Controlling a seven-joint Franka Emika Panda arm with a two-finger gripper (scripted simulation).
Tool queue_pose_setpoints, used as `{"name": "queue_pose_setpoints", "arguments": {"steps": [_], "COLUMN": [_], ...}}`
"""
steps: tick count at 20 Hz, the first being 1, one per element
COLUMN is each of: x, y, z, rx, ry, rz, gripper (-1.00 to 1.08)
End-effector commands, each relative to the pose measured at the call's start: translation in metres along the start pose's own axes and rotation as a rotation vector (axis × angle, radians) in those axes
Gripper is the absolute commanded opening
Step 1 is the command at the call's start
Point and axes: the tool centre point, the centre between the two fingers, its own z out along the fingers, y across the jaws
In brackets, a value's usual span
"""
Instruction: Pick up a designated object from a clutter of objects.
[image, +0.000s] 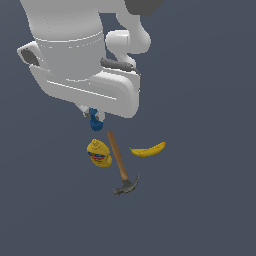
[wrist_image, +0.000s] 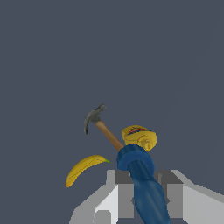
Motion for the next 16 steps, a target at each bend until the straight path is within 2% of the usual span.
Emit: {"name": "queue_pose_setpoints", "arguments": {"steps": [1,16], "x": [0.008,0.046], "y": [0.0,0.0], "z": [-0.011,-0.059], "rx": [0.0,0.0], "ry": [0.0,0.0], "rz": [0.0,0.0], "gripper": [-1.0,-1.0]}}
